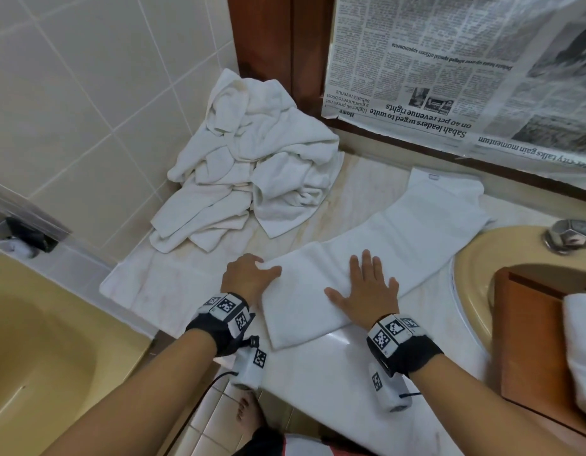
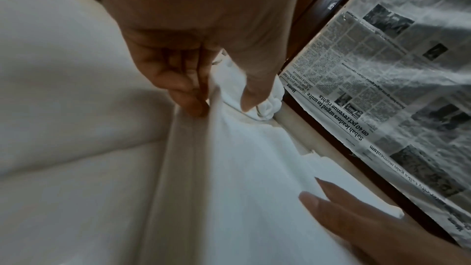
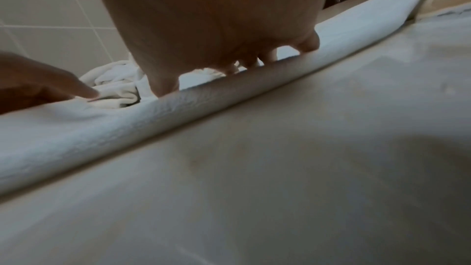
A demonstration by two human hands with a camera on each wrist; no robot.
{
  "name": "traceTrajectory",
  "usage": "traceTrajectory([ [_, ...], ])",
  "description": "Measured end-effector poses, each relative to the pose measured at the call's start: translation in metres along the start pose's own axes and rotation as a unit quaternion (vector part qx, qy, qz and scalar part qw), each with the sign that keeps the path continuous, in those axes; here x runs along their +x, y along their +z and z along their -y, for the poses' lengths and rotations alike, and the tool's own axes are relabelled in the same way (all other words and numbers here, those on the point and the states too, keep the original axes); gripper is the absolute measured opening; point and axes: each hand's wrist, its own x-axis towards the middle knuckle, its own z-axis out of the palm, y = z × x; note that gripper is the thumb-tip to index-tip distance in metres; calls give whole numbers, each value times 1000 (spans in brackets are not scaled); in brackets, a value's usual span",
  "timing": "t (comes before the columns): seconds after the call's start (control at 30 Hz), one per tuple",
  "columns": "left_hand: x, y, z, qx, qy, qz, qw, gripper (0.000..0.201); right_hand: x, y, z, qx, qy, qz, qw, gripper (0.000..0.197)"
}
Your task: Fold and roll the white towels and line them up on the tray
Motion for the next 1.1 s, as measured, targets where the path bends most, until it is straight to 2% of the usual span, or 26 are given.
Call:
traceTrajectory([
  [0.07,11,3,-3,5,14,4,1000,41,1,-7,0,8,-3,-16,1000,88],
  [0.17,19,-1,-9,37,51,4,998,10,15,-28,-2,73,-3,-69,995,66],
  [0.2,20,-5,-10,38,58,-2,998,9,21,-36,-3,89,-2,-86,992,61],
  [0.3,27,-15,-3,34,56,-35,997,16,44,-51,-6,58,-16,-107,992,56],
  [0.43,37,-16,12,103,41,-21,994,6,66,-57,-7,4,-50,-48,998,52],
  [0.5,40,-14,13,134,38,-19,990,6,72,-60,-7,-20,-56,-48,997,49],
  [0.7,45,7,-27,169,106,30,979,32,92,-75,-3,-41,-74,-47,995,48],
  [0.87,55,23,-59,191,146,36,970,16,105,-80,4,-21,-108,-66,992,44],
  [1.1,72,30,-57,200,120,24,972,18,119,-86,13,-19,-135,-37,990,23],
])
